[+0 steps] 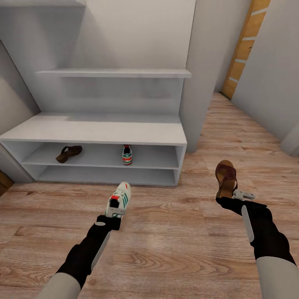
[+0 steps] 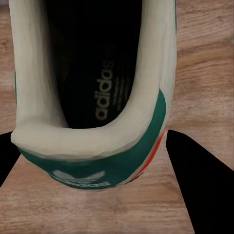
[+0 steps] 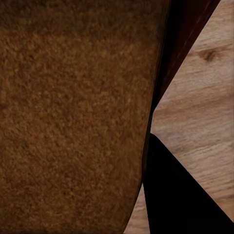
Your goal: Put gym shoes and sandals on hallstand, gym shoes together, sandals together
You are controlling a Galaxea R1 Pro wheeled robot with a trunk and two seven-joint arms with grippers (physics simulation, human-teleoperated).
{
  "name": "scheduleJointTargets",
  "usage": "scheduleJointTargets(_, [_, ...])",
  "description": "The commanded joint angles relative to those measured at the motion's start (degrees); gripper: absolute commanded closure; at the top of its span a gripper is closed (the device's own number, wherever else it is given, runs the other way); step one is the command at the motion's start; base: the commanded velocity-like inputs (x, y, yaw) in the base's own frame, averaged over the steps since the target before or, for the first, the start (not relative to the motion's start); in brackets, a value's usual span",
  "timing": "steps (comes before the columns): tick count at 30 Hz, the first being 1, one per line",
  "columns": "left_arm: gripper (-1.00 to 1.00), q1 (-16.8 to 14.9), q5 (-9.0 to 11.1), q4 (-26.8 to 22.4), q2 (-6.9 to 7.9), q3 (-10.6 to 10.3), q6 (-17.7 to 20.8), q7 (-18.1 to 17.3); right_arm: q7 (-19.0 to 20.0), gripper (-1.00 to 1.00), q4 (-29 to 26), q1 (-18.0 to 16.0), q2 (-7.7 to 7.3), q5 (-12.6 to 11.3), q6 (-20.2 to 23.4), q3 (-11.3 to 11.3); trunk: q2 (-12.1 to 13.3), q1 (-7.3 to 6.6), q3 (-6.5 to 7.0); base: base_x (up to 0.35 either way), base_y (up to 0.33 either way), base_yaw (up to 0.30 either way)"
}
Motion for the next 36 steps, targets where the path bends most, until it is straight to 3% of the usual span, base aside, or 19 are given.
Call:
scheduleJointTargets(1, [1.00, 0.32, -0.07, -0.14, 0.00, -0.05, 0.00, -0.01, -0.18, 1.00, 0.00, 0.01, 0.00, -0.19, 0.02, 0.00, 0.00, 0.00, 0.00, 0.000, -0.176, 0.000])
scheduleJointTargets(13, [1.00, 0.48, -0.07, -0.21, 0.00, -0.16, 0.00, 0.04, -0.18, 1.00, 0.00, 0.01, 0.00, -0.19, 0.02, 0.02, 0.00, 0.00, 0.00, 0.000, -0.271, 0.000])
scheduleJointTargets(25, [1.00, 0.48, -0.07, -0.30, 0.00, 0.07, 0.01, 0.06, -0.19, 1.00, 0.01, 0.01, 0.06, -0.19, 0.01, 0.09, 0.00, 0.00, 0.00, 0.000, -0.033, 0.000])
scheduleJointTargets(36, [1.00, 0.48, -0.04, -0.28, 0.00, 0.20, -0.01, 0.06, -0.22, 1.00, 0.06, 0.01, 0.09, -0.19, 0.02, 0.09, -4.41, 2.42, -1.97, 0.000, 0.000, 0.000])
